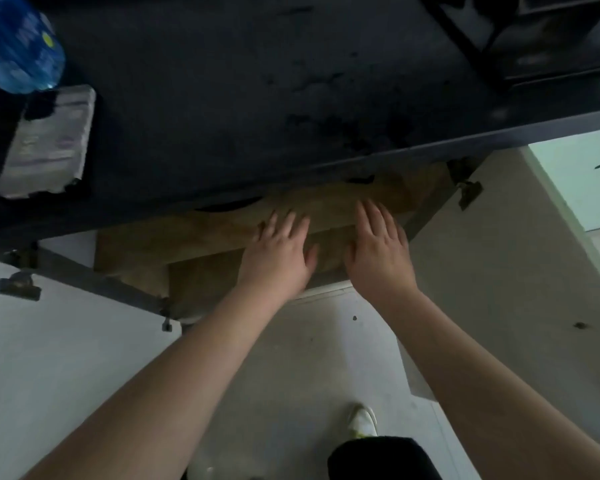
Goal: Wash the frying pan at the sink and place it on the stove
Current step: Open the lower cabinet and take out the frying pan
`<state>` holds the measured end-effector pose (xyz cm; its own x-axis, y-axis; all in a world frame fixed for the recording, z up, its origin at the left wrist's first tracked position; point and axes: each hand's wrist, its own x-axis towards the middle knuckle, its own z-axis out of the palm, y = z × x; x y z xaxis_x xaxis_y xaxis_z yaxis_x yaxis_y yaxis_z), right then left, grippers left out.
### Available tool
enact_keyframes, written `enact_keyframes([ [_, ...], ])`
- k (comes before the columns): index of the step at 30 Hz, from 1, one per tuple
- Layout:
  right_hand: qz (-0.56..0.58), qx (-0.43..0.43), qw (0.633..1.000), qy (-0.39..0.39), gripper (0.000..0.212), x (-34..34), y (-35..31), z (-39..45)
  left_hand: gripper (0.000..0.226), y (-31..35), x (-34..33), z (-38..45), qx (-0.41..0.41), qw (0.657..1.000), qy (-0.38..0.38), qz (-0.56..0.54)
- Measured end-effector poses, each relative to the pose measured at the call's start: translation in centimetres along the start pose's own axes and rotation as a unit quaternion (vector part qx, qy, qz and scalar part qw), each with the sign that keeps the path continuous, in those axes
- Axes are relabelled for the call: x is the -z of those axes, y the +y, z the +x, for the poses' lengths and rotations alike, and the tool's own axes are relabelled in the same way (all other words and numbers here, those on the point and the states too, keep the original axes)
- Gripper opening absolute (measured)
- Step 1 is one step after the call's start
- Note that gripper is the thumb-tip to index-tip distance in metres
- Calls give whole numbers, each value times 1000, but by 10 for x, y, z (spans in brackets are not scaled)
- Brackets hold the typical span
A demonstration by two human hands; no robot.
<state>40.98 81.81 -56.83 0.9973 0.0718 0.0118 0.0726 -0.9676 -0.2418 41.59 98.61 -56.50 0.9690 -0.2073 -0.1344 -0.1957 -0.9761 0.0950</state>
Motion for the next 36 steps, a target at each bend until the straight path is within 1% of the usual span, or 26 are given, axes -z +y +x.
enact_keyframes([
  [2,-2,4,1000,23,61,-17,8,15,63,-8,-16,19,-2,1000,29,3],
  [4,-4,14,998,67,59,-34,18,29,64,-13,-33,35,-14,998,57,12],
  [7,-3,44,991,123,58,-60,26,52,63,-16,-60,58,-23,997,75,7],
  [11,-8,69,988,136,62,-82,35,84,60,-17,-88,89,-14,996,89,-7],
  [16,-43,85,978,187,61,-95,49,131,60,-22,-114,119,-21,987,162,4],
  [19,-69,85,972,206,57,-101,53,154,60,-24,-127,130,-22,983,185,3],
  [25,-130,69,969,199,53,-110,50,166,61,-34,-142,137,-13,971,240,15],
  [29,-167,60,964,200,45,-102,41,154,60,-36,-144,133,-22,967,255,6],
  [32,-145,76,968,188,45,-96,33,143,56,-40,-140,130,-13,962,270,-48],
  [34,-97,76,982,147,45,-90,27,137,54,-43,-139,126,-8,958,269,-103],
  [36,-52,71,992,89,46,-85,22,131,52,-44,-139,119,-3,950,256,-180],
])
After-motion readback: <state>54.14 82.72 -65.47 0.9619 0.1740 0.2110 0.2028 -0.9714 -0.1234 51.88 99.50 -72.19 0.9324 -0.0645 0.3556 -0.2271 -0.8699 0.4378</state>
